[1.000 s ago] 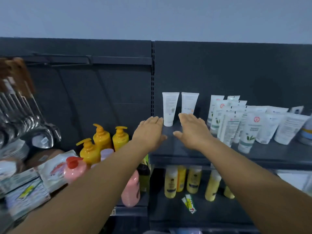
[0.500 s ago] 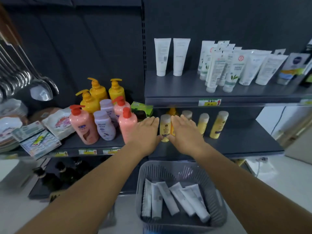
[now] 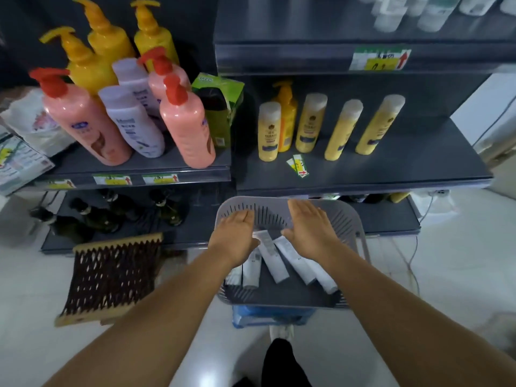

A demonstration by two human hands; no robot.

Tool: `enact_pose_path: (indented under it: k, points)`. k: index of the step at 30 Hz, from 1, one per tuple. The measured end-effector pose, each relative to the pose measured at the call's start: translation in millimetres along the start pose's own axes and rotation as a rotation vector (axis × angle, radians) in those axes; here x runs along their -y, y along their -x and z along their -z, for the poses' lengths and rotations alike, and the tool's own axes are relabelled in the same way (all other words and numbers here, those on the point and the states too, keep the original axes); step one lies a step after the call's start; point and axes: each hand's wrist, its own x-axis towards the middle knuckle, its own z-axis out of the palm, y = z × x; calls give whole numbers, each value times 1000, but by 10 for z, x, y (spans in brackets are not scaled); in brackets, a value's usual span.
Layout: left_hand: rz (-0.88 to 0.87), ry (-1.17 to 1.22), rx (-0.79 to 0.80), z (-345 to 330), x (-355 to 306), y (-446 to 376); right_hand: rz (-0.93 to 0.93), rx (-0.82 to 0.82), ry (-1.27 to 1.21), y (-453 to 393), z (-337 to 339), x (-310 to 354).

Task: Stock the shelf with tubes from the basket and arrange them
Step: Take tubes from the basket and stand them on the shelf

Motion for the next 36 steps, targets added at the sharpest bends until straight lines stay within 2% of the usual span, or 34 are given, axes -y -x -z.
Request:
enact_pose_path:
  k: [12, 19, 23, 28, 31, 33, 36]
  points:
    - [98, 45, 204, -1184, 34, -948, -119, 295, -36, -723, -1253, -532]
    - [62, -65, 302, -1561, 186, -1371, -92, 370, 151, -1099, -1786, -693]
    - [112, -18, 331, -1692, 230, -1490, -153, 418, 238, -1246, -1956, -765]
    - [187, 156, 189, -1806, 221, -1503, -200, 358, 264, -1322, -2084, -766]
    - [320, 382, 87, -1816, 203, -1465, -225, 311, 196, -1328, -2122, -729]
    - [390, 515, 85, -1787, 198, -1422, -210, 254, 155, -1350, -2167, -682]
    - [387, 497, 125, -1701, 219, -1297, -89, 117, 155, -1280, -2049, -553]
